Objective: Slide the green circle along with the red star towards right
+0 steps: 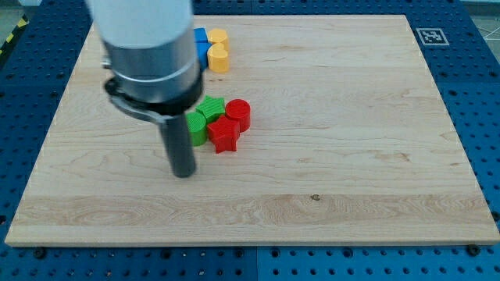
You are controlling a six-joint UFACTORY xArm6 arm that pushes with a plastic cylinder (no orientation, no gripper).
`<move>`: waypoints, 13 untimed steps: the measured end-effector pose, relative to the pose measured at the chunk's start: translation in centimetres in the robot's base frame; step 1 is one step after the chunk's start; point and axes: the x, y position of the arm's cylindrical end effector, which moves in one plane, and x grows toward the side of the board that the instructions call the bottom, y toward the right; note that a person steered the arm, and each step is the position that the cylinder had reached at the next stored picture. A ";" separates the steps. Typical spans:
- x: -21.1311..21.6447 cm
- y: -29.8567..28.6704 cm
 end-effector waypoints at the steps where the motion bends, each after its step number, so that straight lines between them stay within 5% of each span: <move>1: -2.5 -4.6; 3: -6.5 -12.8; 10: -7.3 1.4; 13: -6.7 -1.4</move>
